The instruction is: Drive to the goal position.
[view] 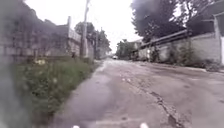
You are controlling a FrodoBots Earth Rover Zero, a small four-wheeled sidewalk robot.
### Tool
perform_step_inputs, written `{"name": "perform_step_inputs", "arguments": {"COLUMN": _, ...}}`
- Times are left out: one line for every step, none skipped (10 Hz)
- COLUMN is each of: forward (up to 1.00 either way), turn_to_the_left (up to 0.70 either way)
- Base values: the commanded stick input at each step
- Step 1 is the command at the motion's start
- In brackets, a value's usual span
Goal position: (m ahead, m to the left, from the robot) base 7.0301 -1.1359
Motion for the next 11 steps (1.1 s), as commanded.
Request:
{"name": "perform_step_inputs", "arguments": {"forward": 0.85, "turn_to_the_left": 0.00}}
{"name": "perform_step_inputs", "arguments": {"forward": 0.85, "turn_to_the_left": 0.00}}
{"name": "perform_step_inputs", "arguments": {"forward": 0.85, "turn_to_the_left": 0.00}}
{"name": "perform_step_inputs", "arguments": {"forward": 0.85, "turn_to_the_left": 0.00}}
{"name": "perform_step_inputs", "arguments": {"forward": 0.85, "turn_to_the_left": 0.00}}
{"name": "perform_step_inputs", "arguments": {"forward": 0.85, "turn_to_the_left": 0.00}}
{"name": "perform_step_inputs", "arguments": {"forward": 0.85, "turn_to_the_left": 0.00}}
{"name": "perform_step_inputs", "arguments": {"forward": 0.85, "turn_to_the_left": 0.00}}
{"name": "perform_step_inputs", "arguments": {"forward": 0.85, "turn_to_the_left": 0.00}}
{"name": "perform_step_inputs", "arguments": {"forward": 0.85, "turn_to_the_left": 0.00}}
{"name": "perform_step_inputs", "arguments": {"forward": 0.85, "turn_to_the_left": 0.00}}
